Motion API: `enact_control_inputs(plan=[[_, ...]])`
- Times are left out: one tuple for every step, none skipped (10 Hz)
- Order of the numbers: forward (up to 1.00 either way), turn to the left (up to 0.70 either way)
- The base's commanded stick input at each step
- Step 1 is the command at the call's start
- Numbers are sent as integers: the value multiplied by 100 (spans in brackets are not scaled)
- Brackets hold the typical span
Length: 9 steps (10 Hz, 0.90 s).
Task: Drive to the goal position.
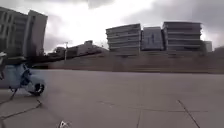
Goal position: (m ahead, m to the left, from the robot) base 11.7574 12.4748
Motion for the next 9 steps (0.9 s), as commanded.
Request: enact_control_inputs(plan=[[100,24],[100,24],[100,24],[100,24],[100,25],[100,25],[100,25],[100,25],[100,25]])
